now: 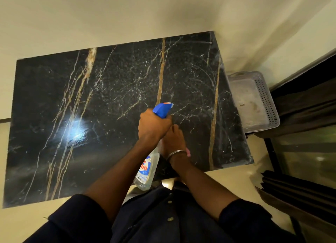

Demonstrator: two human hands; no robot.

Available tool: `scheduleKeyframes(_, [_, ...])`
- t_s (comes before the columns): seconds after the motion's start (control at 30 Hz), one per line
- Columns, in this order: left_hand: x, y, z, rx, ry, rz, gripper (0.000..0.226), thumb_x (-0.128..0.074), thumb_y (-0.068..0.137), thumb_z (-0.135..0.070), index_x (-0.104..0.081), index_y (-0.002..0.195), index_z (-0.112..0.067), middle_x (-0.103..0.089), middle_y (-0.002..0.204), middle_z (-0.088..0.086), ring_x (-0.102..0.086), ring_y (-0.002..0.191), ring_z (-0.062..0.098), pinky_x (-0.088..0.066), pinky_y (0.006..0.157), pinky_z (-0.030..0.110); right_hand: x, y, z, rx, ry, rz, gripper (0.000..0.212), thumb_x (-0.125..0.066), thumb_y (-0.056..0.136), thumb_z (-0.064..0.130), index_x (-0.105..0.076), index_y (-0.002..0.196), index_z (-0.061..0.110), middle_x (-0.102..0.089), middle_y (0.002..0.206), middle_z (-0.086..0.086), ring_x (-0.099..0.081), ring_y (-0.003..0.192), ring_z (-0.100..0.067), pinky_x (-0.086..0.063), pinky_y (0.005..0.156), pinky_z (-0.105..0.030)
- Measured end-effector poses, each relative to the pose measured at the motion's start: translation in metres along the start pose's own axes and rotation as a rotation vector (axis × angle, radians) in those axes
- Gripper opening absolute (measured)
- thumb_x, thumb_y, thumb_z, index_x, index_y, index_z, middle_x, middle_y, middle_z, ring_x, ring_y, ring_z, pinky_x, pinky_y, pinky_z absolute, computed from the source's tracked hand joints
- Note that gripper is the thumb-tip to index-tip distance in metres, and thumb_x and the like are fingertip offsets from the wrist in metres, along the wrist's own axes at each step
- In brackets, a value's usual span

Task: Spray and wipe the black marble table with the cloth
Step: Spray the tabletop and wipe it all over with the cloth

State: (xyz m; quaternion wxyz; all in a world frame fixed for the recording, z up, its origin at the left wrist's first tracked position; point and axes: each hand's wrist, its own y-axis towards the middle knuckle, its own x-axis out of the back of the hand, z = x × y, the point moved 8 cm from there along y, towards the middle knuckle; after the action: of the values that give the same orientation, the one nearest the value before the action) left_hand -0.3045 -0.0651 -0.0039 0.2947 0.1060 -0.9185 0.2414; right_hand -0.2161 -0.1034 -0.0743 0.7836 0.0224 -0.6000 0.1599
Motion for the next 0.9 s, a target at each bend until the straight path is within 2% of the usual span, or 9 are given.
scheduleKeyframes(0.07, [0.002, 0.002, 0.001, -0.003, -0.012, -0.003, 0.020, -0.068, 0.075, -0.027, -0.062, 0.082, -0.010, -0.059, 0.065, 0.004, -0.055, 0.053, 0.013, -0.049, 0.053, 0.027, -0.002, 0.004, 0.008, 0.063, 0.011, 0.048, 0.035, -0.061, 0.080, 0.019, -0.059, 0.114, 0.010, -0.056, 0.122, -0.015, -0.053, 0.103, -0.032, -0.047, 0.083, -0.041])
scheduleKeyframes(0.13, [0.003, 0.004, 0.002, -0.003, -0.014, -0.002, 0.019, -0.068, 0.075, -0.026, -0.062, 0.080, -0.009, -0.057, 0.062, 0.002, -0.053, 0.051, 0.012, -0.046, 0.051, 0.026, 0.005, 0.007, -0.009, 0.053, 0.014, 0.003, 0.043, -0.062, 0.077, 0.020, -0.056, 0.119, 0.013, -0.054, 0.125, -0.015, -0.054, 0.099, -0.033, -0.049, 0.078, -0.042])
scheduleKeyframes(0.23, [0.006, 0.009, 0.002, 0.002, -0.018, 0.016, 0.020, -0.069, 0.077, -0.026, -0.061, 0.085, -0.009, -0.056, 0.065, 0.000, -0.052, 0.052, 0.009, -0.043, 0.052, 0.024, 0.024, 0.013, -0.078, -0.150, -0.066, -0.098, 0.062, -0.057, 0.077, 0.023, -0.044, 0.137, 0.021, -0.049, 0.131, -0.016, -0.051, 0.100, -0.034, -0.048, 0.077, -0.041])
scheduleKeyframes(0.37, [0.007, 0.015, 0.002, -0.003, -0.016, 0.049, 0.025, -0.069, 0.076, -0.030, -0.060, 0.091, -0.011, -0.061, 0.072, 0.003, -0.056, 0.057, 0.011, -0.047, 0.054, 0.025, 0.052, 0.014, -0.161, -0.390, -0.085, -0.186, 0.056, -0.058, 0.080, 0.023, -0.049, 0.135, 0.020, -0.049, 0.127, -0.020, -0.049, 0.101, -0.038, -0.047, 0.077, -0.042])
scheduleKeyframes(0.5, [0.014, 0.020, 0.003, 0.000, -0.024, 0.047, 0.024, -0.068, 0.076, -0.029, -0.061, 0.090, -0.010, -0.060, 0.071, 0.003, -0.055, 0.056, 0.011, -0.046, 0.053, 0.025, 0.047, 0.019, -0.156, -0.572, -0.044, -0.200, 0.055, -0.060, 0.079, 0.023, -0.050, 0.133, 0.019, -0.046, 0.130, -0.020, -0.046, 0.103, -0.038, -0.044, 0.081, -0.043])
scheduleKeyframes(0.57, [0.019, 0.023, 0.003, -0.003, -0.021, 0.036, 0.021, -0.068, 0.077, -0.027, -0.060, 0.085, -0.010, -0.058, 0.067, 0.002, -0.054, 0.055, 0.011, -0.043, 0.052, 0.024, 0.040, 0.029, -0.126, -0.528, -0.046, -0.197, 0.057, -0.059, 0.078, 0.025, -0.049, 0.134, 0.021, -0.045, 0.133, -0.020, -0.047, 0.105, -0.038, -0.044, 0.082, -0.043])
scheduleKeyframes(0.67, [0.029, 0.027, 0.002, 0.005, -0.017, -0.002, 0.021, -0.069, 0.077, -0.029, -0.055, 0.073, -0.014, -0.052, 0.059, -0.002, -0.048, 0.049, 0.010, -0.039, 0.050, 0.023, 0.023, 0.050, -0.058, -0.310, -0.032, -0.157, 0.058, -0.056, 0.077, 0.025, -0.047, 0.134, 0.021, -0.048, 0.132, -0.017, -0.050, 0.099, -0.033, -0.045, 0.077, -0.039])
scheduleKeyframes(0.8, [0.038, 0.037, 0.004, -0.002, -0.011, -0.001, 0.024, -0.071, 0.079, -0.033, -0.058, 0.075, -0.013, -0.053, 0.059, -0.002, -0.048, 0.048, 0.009, -0.040, 0.050, 0.023, 0.003, 0.060, 0.012, -0.128, 0.029, -0.090, 0.057, -0.033, 0.076, 0.027, -0.052, 0.128, 0.012, -0.054, 0.127, -0.012, -0.053, 0.094, -0.031, -0.049, 0.076, -0.041])
scheduleKeyframes(0.9, [0.041, 0.050, 0.007, -0.011, -0.005, 0.020, 0.026, -0.071, 0.078, -0.032, -0.059, 0.075, -0.009, -0.053, 0.057, -0.002, -0.046, 0.047, 0.010, -0.040, 0.049, 0.023, 0.006, 0.066, 0.004, -0.053, -0.007, -0.101, 0.052, -0.043, 0.077, 0.025, -0.048, 0.128, 0.015, -0.054, 0.126, -0.012, -0.054, 0.091, -0.032, -0.049, 0.073, -0.041])
